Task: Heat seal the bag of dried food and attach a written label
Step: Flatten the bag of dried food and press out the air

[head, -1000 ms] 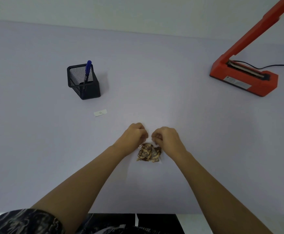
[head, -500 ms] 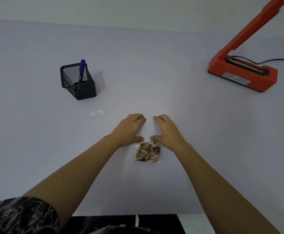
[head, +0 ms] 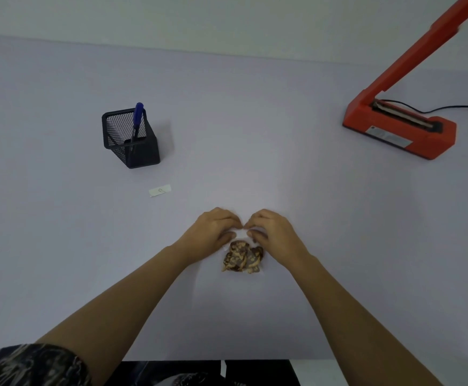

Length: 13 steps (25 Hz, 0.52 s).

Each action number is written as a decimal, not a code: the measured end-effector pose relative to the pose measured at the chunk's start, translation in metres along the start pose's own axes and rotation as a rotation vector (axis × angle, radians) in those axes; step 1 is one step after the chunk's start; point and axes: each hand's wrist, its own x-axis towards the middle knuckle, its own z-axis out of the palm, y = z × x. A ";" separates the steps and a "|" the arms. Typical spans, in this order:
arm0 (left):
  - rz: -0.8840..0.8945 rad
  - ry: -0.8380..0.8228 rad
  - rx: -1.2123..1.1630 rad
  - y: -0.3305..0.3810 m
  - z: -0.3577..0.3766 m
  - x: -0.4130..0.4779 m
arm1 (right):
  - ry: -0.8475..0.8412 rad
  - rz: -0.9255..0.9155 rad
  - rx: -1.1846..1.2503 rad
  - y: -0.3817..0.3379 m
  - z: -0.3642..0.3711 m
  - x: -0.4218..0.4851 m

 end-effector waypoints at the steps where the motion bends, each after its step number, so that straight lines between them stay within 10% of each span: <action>1: -0.003 -0.009 0.016 -0.001 -0.001 0.000 | 0.002 0.000 -0.005 0.001 0.001 0.000; 13: -0.172 -0.181 0.161 0.000 -0.018 0.016 | -0.052 0.041 -0.117 0.004 -0.010 0.005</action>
